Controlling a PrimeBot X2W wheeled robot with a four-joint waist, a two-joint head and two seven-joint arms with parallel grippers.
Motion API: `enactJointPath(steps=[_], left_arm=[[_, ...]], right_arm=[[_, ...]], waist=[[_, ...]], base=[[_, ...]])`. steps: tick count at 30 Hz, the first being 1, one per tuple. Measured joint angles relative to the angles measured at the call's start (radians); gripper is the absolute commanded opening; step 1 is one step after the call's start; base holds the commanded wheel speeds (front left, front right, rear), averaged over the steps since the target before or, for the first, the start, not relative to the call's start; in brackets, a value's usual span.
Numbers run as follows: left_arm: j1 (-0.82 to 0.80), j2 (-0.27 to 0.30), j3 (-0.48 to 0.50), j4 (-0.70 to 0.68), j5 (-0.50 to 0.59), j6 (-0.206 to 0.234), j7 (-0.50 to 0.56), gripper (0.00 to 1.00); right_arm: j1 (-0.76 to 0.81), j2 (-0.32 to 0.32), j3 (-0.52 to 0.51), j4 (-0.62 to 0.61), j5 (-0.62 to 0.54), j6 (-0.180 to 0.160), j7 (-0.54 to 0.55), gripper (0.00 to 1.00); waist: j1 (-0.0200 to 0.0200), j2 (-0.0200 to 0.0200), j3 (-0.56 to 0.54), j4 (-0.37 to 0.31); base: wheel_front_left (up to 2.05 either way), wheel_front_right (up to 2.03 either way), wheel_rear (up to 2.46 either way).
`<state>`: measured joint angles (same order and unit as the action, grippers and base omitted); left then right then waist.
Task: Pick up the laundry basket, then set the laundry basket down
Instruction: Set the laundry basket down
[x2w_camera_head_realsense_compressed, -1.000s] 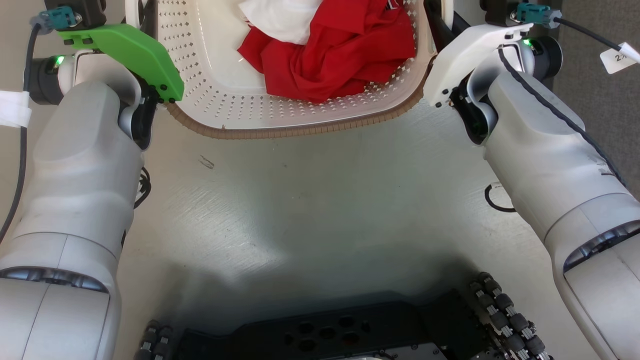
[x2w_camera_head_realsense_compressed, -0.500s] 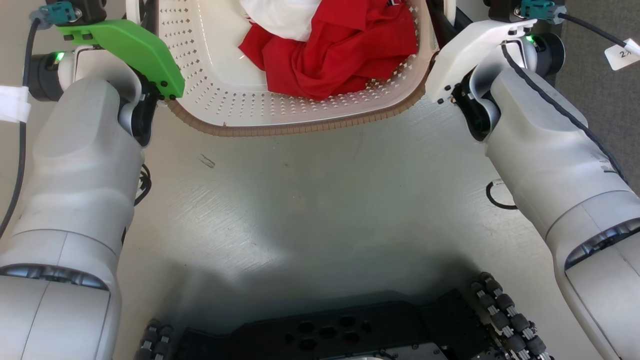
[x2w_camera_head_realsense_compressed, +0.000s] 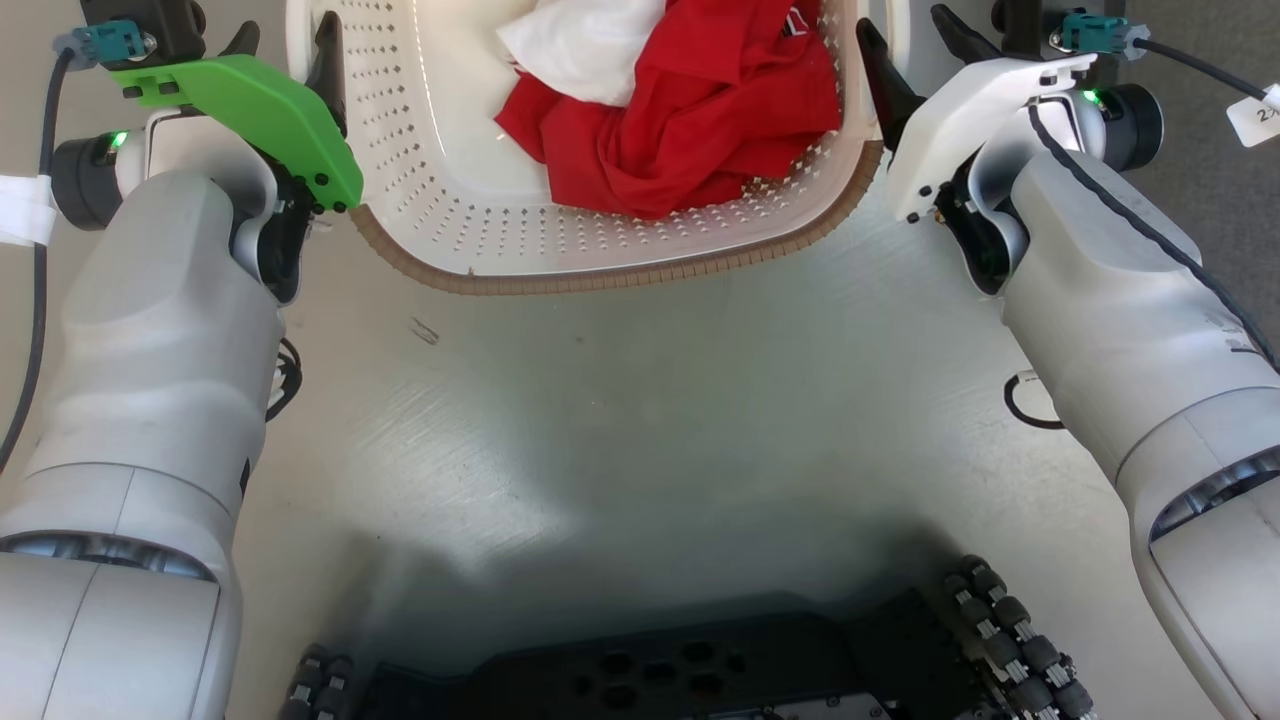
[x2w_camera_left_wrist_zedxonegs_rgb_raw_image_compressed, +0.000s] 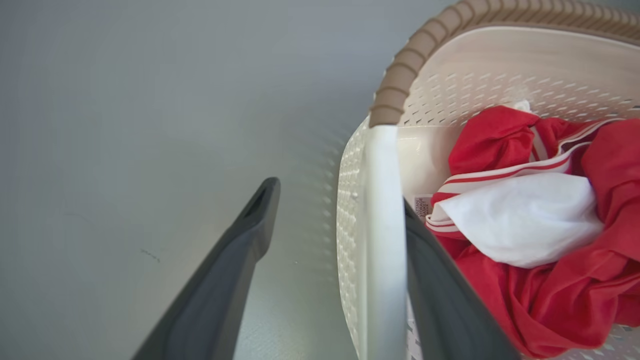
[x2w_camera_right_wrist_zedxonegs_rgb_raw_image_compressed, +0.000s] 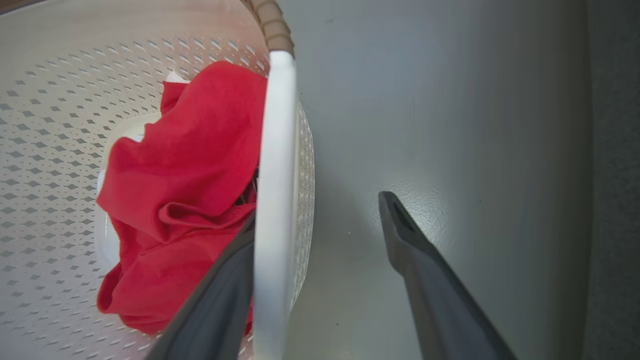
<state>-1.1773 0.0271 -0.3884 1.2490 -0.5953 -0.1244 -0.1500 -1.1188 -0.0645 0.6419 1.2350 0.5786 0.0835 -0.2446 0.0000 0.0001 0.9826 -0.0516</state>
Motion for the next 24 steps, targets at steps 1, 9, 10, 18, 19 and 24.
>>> enactJointPath(steps=[1, 9, 10, 18, 19, 24], left_arm=[[0.0, 0.0, -0.001, 0.0, 0.0, 0.0, 0.0, 1.0], [0.01, 0.002, -0.017, 0.0, 0.001, 0.0, -0.012, 1.0], [0.014, 0.003, -0.021, 0.0, 0.002, 0.0, -0.02, 1.0], [0.068, 0.021, -0.037, -0.002, 0.014, 0.0, -0.073, 1.0], [0.077, 0.024, -0.039, -0.003, 0.016, 0.0, -0.082, 1.0], [0.116, 0.025, -0.04, -0.018, 0.02, 0.0, -0.099, 1.0]], right_arm=[[0.001, 0.0, 0.001, 0.001, 0.0, 0.0, 0.0, 1.0], [0.006, -0.003, 0.001, 0.001, 0.0, 0.005, -0.001, 1.0], [0.011, -0.003, -0.001, 0.001, 0.0, 0.005, -0.002, 1.0], [0.062, -0.007, -0.028, -0.01, 0.007, 0.012, -0.006, 1.0], [0.069, -0.008, -0.032, -0.014, 0.011, 0.012, -0.006, 1.0], [0.091, -0.036, -0.068, -0.084, 0.015, 0.011, -0.006, 1.0]], waist=[[0.0, 0.0, -0.005, 0.001], [0.0, 0.0, -0.047, 0.003], [0.0, 0.0, -0.054, 0.004], [0.0, 0.0, -0.126, 0.002], [0.0, 0.0, -0.137, 0.002], [0.0, 0.0, -0.199, -0.002]], base=[[0.0, 0.0, 0.0], [0.0, 0.0, 0.0], [0.0, 0.0, 0.0], [0.0, 0.0, 0.0], [0.0, 0.0, 0.0], [0.0, 0.0, 0.0]])
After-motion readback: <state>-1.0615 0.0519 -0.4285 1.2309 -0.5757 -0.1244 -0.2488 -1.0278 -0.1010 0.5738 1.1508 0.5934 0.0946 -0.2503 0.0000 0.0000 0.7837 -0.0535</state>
